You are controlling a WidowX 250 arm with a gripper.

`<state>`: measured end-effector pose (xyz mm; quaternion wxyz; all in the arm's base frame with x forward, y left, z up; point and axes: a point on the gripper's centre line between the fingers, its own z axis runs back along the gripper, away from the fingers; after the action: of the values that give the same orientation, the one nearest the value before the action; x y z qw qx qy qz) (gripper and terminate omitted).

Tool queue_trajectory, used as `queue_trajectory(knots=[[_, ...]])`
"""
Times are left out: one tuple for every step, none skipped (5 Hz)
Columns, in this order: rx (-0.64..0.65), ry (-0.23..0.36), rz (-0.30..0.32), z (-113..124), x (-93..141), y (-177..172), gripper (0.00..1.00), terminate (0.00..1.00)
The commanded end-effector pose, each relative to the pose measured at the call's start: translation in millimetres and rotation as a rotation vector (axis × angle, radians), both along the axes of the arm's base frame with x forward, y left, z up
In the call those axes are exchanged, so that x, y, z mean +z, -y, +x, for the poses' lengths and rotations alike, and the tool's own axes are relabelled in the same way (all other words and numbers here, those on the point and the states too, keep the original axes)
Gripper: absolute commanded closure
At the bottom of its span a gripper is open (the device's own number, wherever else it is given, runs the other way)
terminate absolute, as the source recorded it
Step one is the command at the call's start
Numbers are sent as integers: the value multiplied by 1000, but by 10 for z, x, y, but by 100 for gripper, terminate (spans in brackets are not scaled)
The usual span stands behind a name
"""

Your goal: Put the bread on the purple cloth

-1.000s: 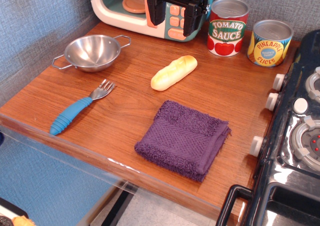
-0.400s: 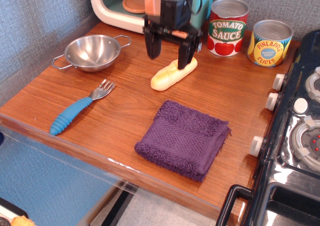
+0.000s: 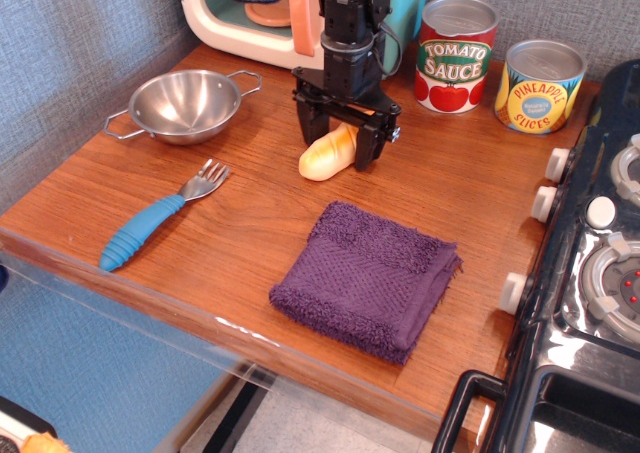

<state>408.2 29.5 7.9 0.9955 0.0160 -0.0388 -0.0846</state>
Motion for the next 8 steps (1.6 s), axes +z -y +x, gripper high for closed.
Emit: queue_trajectory(knots=[[-79, 14, -80, 4, -162, -19, 100, 0], [-23, 15, -83, -49, -88, 48, 100, 0], [35, -59, -91, -82, 107, 114, 100, 0], [136, -4, -87, -129, 601, 367, 100, 0], [169, 27, -66, -381, 1017, 767, 100, 0], [143, 9, -38, -727, 902, 1055, 100, 0], [168, 1, -30, -967, 649, 1046, 100, 0], [210, 24, -22, -1117, 463, 885, 100, 0]])
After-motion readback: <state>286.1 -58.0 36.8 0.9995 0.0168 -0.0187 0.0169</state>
